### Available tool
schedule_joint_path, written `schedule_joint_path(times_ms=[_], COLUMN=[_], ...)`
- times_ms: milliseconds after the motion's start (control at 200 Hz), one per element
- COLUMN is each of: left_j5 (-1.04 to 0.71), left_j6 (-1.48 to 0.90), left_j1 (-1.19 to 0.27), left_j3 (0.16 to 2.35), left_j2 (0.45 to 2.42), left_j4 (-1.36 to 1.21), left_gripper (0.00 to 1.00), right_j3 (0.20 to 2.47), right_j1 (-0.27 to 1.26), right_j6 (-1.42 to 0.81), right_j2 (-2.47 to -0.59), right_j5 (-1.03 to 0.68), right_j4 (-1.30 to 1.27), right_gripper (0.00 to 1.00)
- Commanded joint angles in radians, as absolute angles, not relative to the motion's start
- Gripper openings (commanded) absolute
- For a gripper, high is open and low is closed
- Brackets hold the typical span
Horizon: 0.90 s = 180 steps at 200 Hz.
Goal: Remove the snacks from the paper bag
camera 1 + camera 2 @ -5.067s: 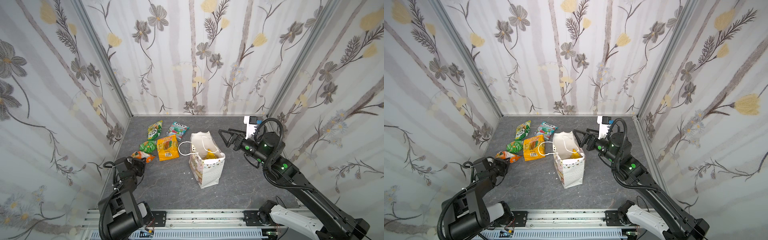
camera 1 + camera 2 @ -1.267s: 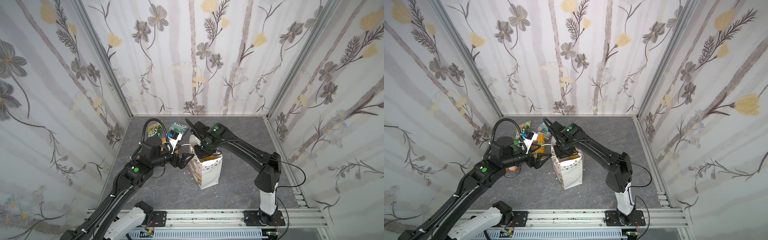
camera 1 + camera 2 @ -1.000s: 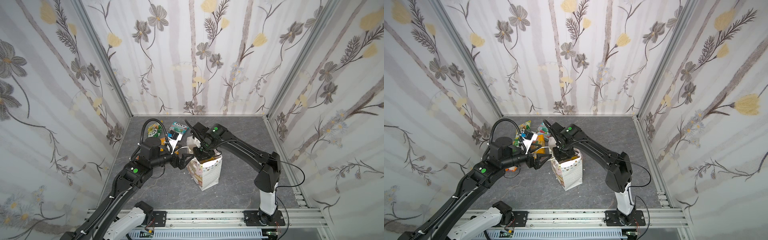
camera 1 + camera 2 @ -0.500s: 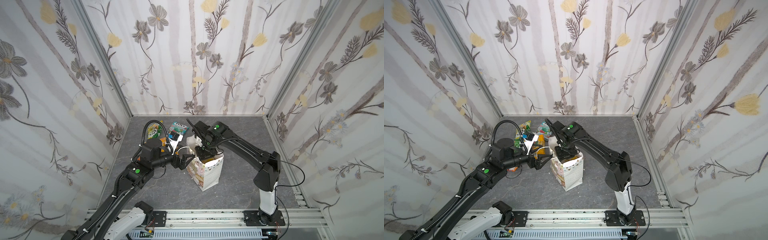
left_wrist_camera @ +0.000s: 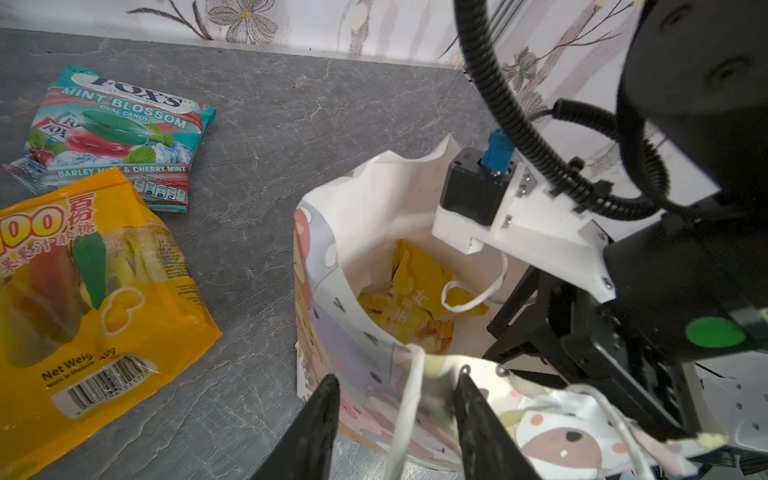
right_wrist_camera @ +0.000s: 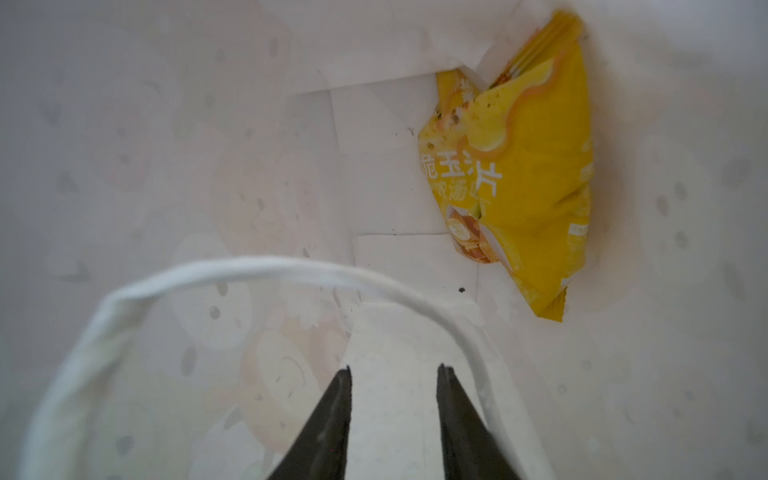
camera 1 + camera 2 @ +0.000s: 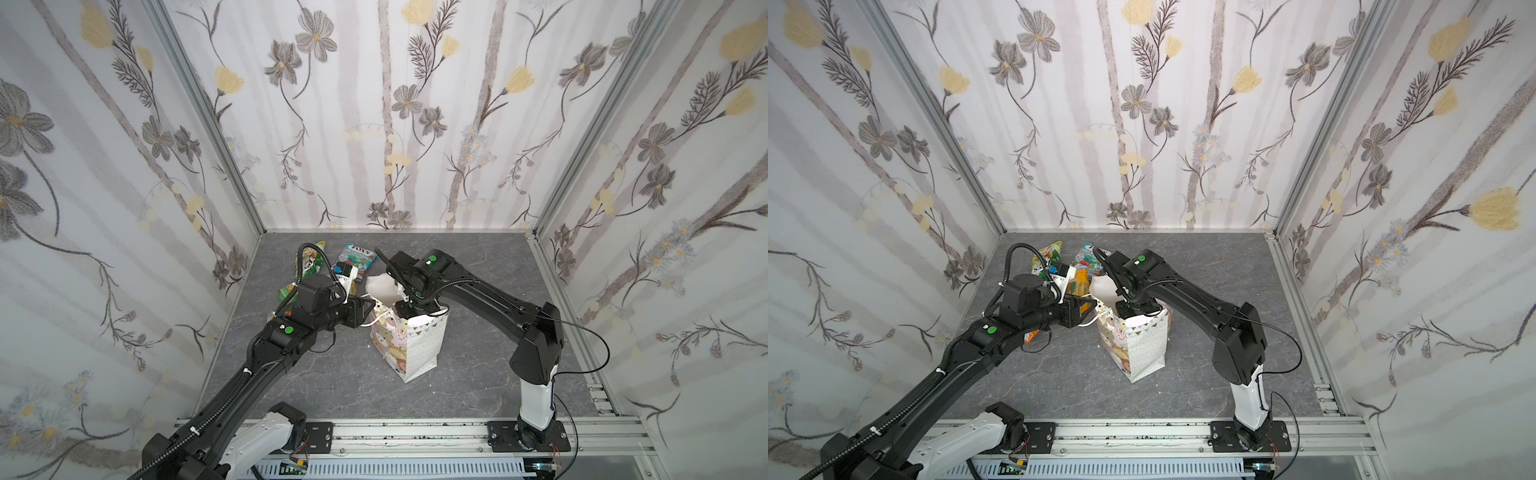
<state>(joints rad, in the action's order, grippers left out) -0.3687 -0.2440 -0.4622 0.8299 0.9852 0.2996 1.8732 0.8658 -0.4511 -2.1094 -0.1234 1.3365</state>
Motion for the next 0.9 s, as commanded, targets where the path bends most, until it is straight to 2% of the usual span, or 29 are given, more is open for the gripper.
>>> schedule_joint_path(times_ms=[0,160,340,630,719,824,894], left_j5=[-0.386,-0.459,-0.499,-0.586,-0.585,-0.593,-0.606], left_j6=[-0.270,-0.288,-0.304,-0.341,-0.365,-0.384,-0.388], left_j1=[-0.454,-0.454,-0.448,-0.449,-0.449,-0.452,-0.451], left_j3=[0.812,0.802,0.799,0.793,0.789,0.772,0.766], left_j2=[0.976,0.973,0.982,0.979,0.959,0.924,0.899], left_j4=[0.264,0.197,0.165,0.148,0.168,0.189,0.209], left_gripper=[0.36,0.33,0.33,0.39,0.46,0.66,0.75], right_j3=[1.863,1.878,1.836,1.713,1.648,1.573,1.526], right_j1=[0.879,0.908,0.938,0.933,0.926,0.921,0.922], right_j6=[-0.421,-0.405,-0.364,-0.328,-0.312,-0.301,-0.302], right_j2=[-2.136,-2.170,-2.180,-2.190,-2.189,-2.199,-2.204], right_j5=[-0.099,-0.141,-0.198,-0.253,-0.284,-0.294,-0.300], right_j4=[1.343,1.342,1.341,1.241,1.208,1.175,1.136], right_gripper=[0.40,0.45,0.67,0.90,0.96,0.96,0.96])
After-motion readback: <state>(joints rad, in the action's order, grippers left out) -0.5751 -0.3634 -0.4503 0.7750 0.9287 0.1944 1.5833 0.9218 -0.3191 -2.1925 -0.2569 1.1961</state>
